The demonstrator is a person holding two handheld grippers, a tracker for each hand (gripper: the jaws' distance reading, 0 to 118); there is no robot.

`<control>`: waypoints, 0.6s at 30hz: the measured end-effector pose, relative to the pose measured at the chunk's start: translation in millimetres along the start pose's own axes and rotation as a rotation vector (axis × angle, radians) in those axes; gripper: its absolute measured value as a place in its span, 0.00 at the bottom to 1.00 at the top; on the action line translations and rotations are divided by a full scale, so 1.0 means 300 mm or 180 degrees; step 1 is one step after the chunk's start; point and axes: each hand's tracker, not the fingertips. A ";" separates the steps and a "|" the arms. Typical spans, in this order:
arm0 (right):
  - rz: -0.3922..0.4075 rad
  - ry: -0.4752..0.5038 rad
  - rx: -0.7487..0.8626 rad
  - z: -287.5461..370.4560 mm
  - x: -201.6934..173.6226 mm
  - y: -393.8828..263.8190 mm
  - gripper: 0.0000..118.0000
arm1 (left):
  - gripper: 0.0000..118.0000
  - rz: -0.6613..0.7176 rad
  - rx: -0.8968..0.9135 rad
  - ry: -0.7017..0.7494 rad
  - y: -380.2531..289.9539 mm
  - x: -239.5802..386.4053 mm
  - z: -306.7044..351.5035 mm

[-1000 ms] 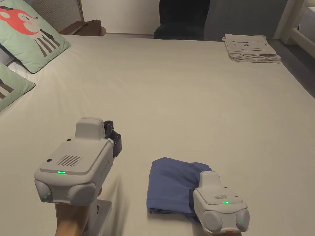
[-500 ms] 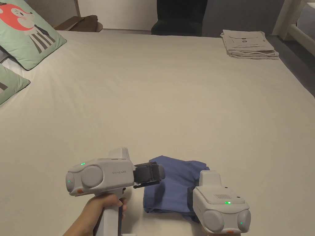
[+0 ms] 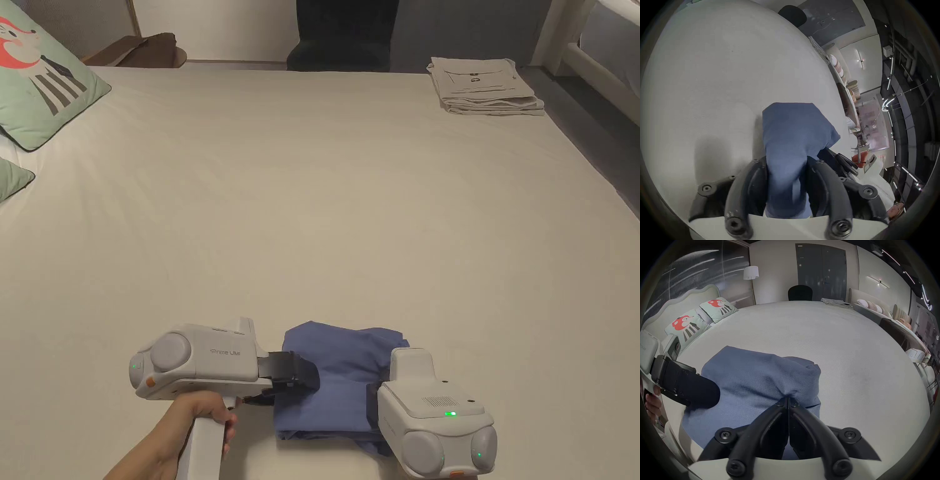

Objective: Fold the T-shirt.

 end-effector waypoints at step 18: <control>0.0076 0.0151 0.0674 0.217 -0.087 0.243 0.00 | 0.18 -0.0469 0.0174 0.0348 0.173 -0.085 0.253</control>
